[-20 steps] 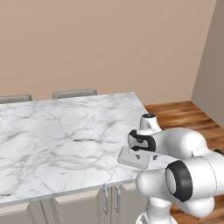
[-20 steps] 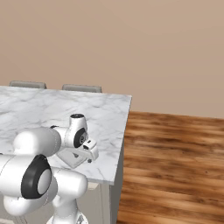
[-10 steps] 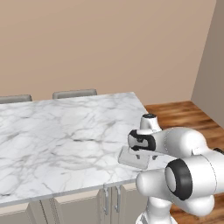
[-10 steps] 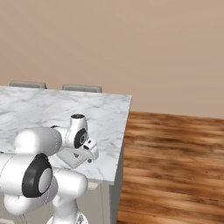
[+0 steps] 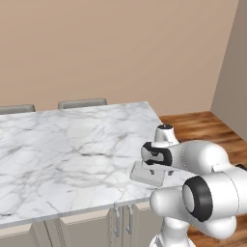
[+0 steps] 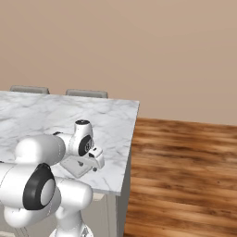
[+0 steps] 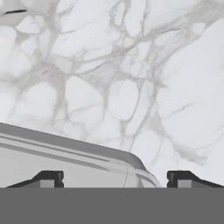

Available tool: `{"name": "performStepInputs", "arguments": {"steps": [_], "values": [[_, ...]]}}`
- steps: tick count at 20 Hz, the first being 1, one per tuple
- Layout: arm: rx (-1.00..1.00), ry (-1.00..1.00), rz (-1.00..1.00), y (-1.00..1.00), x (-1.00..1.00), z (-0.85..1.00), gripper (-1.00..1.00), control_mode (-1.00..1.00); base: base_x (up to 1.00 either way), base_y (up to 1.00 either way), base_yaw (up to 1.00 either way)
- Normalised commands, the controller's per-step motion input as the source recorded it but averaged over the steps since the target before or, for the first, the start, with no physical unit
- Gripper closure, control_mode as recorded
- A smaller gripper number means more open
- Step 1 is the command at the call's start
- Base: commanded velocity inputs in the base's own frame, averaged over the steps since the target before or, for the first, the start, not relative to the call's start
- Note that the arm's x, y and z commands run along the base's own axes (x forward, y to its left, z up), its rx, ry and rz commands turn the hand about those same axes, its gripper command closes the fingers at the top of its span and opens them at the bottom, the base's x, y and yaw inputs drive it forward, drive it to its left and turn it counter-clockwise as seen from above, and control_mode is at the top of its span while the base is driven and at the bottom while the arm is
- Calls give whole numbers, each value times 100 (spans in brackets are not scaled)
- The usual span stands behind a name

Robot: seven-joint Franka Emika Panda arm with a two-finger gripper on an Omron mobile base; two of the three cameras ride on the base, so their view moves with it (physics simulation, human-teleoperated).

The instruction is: Pick the bowl and tupperware and place them in the sink. Then turn on the water.

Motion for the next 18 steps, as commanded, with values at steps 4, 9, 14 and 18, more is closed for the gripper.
{"name": "performStepInputs", "arguments": {"steps": [4,9,14,18], "values": [[0,0,0,0,0,0,-100,-100,0,0,0],[0,0,0,0,0,0,100,-100,0,0,0],[0,0,0,0,0,0,100,-100,0,0,0],[0,0,0,0,0,0,100,-100,0,0,0]]}}
